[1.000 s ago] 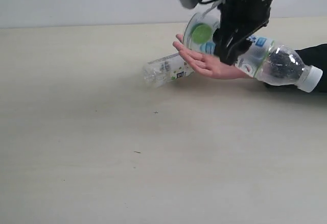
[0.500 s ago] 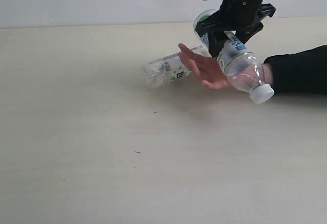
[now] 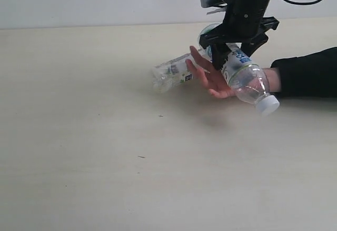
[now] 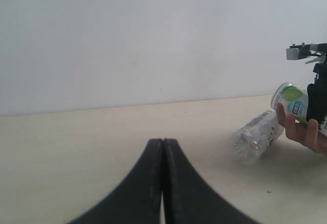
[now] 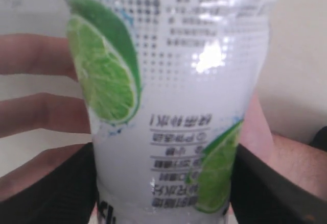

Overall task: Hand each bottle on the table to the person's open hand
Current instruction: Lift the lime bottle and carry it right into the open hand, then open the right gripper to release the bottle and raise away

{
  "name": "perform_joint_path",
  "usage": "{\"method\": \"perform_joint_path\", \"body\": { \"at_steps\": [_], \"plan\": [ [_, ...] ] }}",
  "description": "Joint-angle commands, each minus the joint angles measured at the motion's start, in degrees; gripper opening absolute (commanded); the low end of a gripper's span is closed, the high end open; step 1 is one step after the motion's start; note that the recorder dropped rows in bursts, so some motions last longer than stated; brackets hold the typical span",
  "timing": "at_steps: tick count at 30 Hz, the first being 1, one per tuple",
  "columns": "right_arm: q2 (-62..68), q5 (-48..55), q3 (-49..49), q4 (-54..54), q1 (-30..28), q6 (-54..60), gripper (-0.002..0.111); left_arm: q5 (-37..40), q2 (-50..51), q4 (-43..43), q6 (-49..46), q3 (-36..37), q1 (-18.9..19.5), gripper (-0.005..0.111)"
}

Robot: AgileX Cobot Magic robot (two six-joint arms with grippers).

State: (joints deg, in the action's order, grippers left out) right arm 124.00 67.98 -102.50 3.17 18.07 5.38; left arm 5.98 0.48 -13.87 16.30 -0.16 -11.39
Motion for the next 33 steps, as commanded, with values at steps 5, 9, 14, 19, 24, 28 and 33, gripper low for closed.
{"method": "perform_joint_path", "body": {
  "at_steps": [5, 9, 14, 19, 24, 28, 33],
  "plan": [
    [-1.9, 0.2, -0.2, -0.3, -0.1, 0.0, 0.085, -0.3, 0.0, 0.0, 0.4, 0.2, 0.1, 0.0],
    [-3.3, 0.0, -0.2, -0.3, -0.1, 0.0, 0.086, -0.3, 0.0, 0.0, 0.4, 0.2, 0.1, 0.0],
    [-7.6, 2.0, -0.1, 1.0, -0.1, 1.9, 0.086, -0.3, 0.0, 0.0, 0.4, 0.2, 0.1, 0.0],
    [-14.7, -1.4, 6.0, 4.4, -0.7, 4.5, 0.078, -0.3, 0.0, 0.0, 0.4, 0.2, 0.1, 0.0],
    [-27.6, -10.9, 20.7, 3.7, -2.9, 4.3, 0.046, -0.3, 0.0, 0.0, 0.4, 0.2, 0.1, 0.0],
    [-41.7, -16.6, 34.1, 3.8, -4.0, 3.5, 0.024, -0.3, 0.0, 0.0, 0.4, 0.2, 0.1, 0.0],
    [-62.1, -19.1, 48.3, 8.1, -4.0, 3.6, 0.007, -0.3, 0.0, 0.0, 0.4, 0.2, 0.1, 0.0]
  ]
}}
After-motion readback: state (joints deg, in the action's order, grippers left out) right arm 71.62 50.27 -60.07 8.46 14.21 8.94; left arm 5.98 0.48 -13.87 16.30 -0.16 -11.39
